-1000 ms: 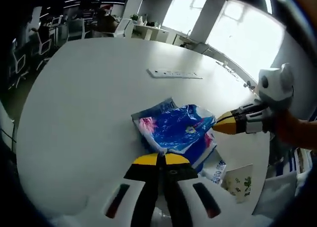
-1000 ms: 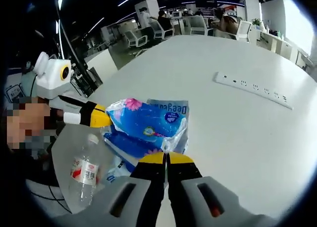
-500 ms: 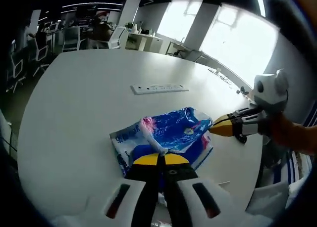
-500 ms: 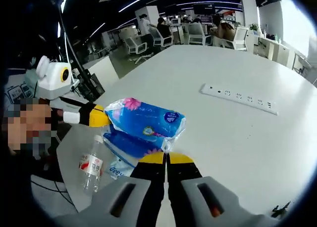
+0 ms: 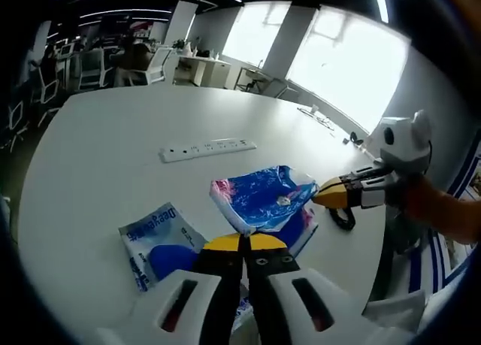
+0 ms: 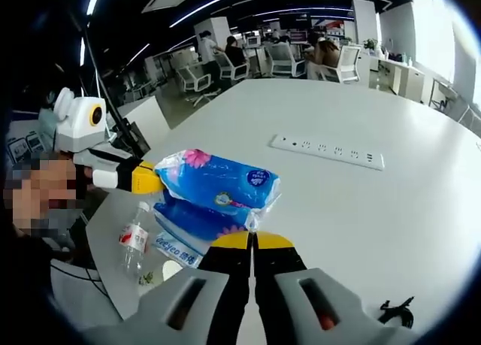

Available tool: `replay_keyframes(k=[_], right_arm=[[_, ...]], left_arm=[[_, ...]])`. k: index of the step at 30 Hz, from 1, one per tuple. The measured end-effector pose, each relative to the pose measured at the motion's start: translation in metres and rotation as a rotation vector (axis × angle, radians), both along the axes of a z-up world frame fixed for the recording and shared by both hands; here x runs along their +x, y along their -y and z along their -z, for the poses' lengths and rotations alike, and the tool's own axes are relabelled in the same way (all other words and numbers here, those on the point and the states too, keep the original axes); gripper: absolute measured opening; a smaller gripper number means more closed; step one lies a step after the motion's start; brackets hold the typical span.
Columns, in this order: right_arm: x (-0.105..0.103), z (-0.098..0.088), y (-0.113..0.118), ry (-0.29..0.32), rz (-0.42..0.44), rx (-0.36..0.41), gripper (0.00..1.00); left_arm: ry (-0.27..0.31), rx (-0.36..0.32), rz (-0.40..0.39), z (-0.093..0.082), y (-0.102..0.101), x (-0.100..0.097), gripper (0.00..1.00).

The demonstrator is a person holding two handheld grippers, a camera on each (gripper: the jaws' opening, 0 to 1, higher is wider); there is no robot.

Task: Arrange the tabletop items into an orderly group along one side of the table until the central work area is clear of visible clutter.

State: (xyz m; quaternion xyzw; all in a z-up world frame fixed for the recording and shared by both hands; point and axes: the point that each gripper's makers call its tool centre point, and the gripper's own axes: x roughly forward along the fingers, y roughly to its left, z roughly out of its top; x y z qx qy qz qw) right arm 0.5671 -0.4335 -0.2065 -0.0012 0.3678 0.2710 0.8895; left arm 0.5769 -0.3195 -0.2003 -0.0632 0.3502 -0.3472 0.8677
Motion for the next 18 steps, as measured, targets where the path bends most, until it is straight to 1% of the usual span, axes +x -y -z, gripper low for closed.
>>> replay_keyframes(k=[4, 5, 7, 12, 18], right_arm=[[-0.007, -0.008, 0.022, 0.007, 0.033, -0.002, 0.00], [-0.007, -0.009, 0.027, 0.008, 0.040, -0.002, 0.00], [-0.009, -0.012, 0.038, 0.013, 0.056, -0.005, 0.00], [-0.012, -0.020, 0.064, 0.024, 0.092, -0.008, 0.00], [-0.014, -0.026, 0.087, 0.032, 0.117, -0.017, 0.00]], left_arm=[[0.008, -0.006, 0.022, -0.006, 0.022, -0.001, 0.00], [0.008, -0.006, 0.024, -0.007, 0.025, -0.001, 0.00], [0.009, -0.013, 0.039, -0.009, 0.038, -0.001, 0.00], [0.012, -0.024, 0.066, -0.014, 0.064, -0.004, 0.00], [0.015, -0.032, 0.091, -0.018, 0.091, -0.004, 0.00]])
